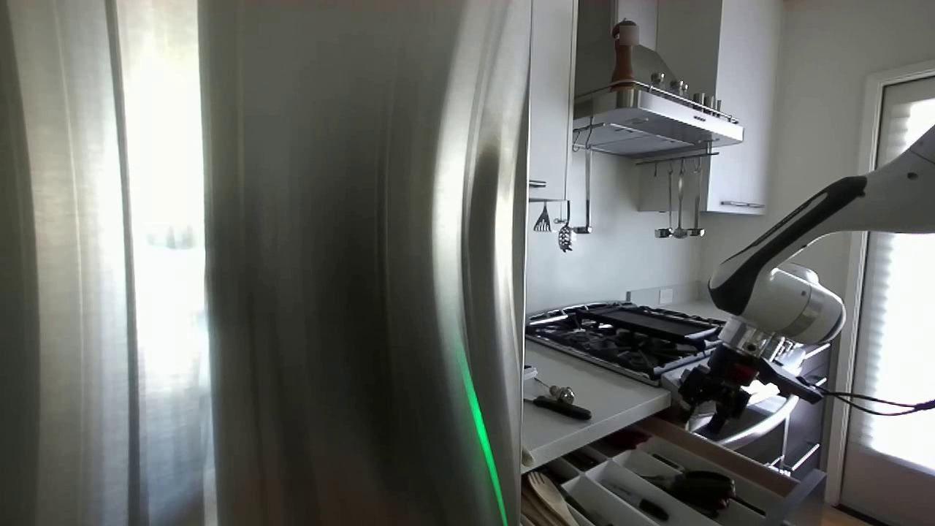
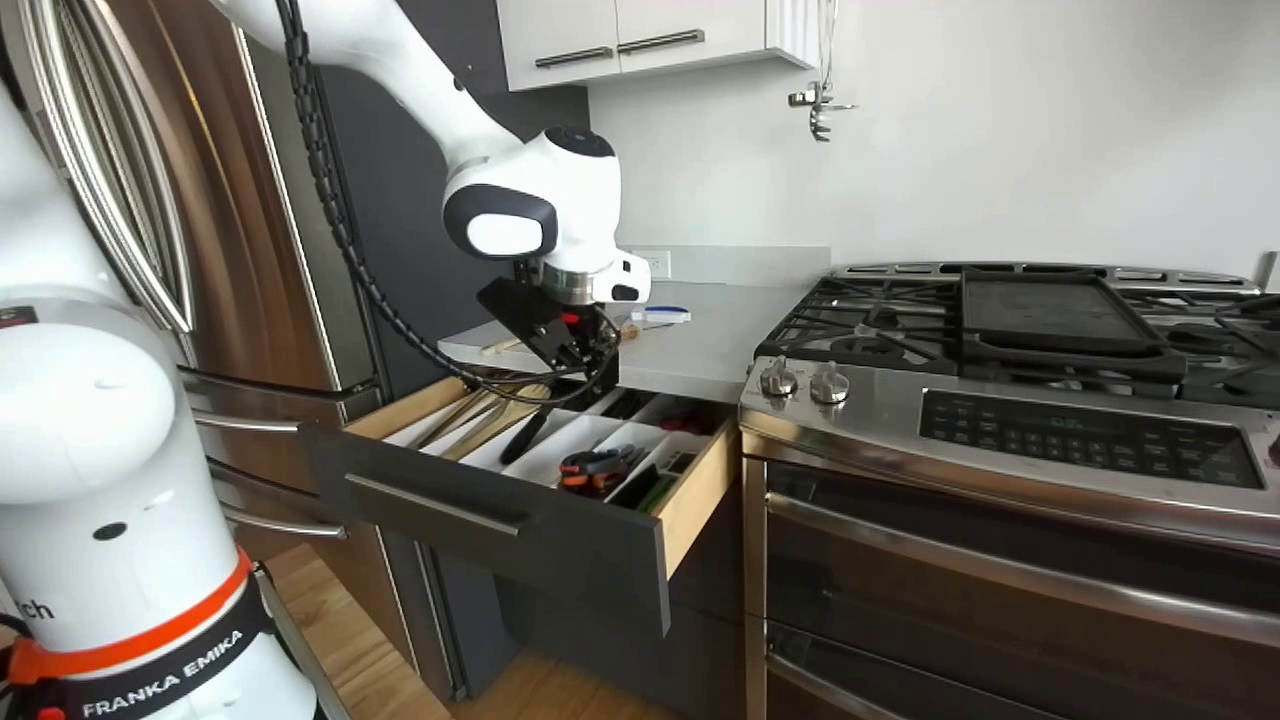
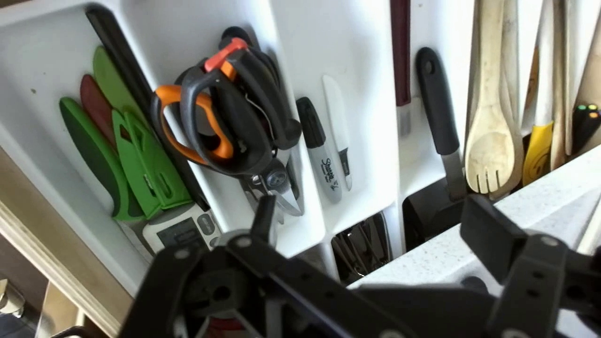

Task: Pick up the black scissors from the countertop and place it in the second far right compartment of the opened drawer then rotate the black scissors anticlockwise twice

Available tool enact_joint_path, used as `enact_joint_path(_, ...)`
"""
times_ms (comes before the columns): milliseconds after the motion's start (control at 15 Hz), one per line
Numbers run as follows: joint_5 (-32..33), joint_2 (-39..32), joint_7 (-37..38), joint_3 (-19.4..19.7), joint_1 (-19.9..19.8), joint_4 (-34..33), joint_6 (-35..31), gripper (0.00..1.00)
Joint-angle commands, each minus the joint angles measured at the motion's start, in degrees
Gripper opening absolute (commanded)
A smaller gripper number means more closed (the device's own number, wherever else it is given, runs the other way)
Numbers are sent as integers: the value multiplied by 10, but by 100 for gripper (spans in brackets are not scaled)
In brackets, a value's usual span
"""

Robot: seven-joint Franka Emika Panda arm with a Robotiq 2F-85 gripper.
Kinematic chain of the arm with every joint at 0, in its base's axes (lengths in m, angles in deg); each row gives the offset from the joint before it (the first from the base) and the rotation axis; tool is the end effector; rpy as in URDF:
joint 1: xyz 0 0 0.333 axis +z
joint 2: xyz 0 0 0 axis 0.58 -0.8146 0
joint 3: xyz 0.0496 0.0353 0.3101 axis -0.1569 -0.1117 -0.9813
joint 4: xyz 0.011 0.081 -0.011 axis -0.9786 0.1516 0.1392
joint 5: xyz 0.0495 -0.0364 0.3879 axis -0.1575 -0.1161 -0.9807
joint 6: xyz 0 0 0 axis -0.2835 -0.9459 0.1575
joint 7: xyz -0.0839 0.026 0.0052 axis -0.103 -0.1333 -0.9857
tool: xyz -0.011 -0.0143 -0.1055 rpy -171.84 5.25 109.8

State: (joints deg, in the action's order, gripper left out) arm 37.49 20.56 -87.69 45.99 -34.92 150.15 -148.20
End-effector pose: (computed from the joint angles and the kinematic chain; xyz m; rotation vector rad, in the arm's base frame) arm 0.4284 -0.0011 0.3095 -2.7168 0.0111 -0.2641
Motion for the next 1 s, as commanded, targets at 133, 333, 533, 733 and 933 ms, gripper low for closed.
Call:
enact_joint_path(133, 75, 47, 102, 23, -2, 10, 51, 100)
enact_joint_path(333, 74, 35, 95, 32, 11, 0, 45, 100)
enact_joint_path(533, 86, 41, 107, 36, 10, 0, 55, 100)
enact_joint_path(733, 87, 41, 108, 36, 10, 0, 55, 100)
enact_joint_path(933, 87, 41, 108, 36, 10, 0, 55, 100)
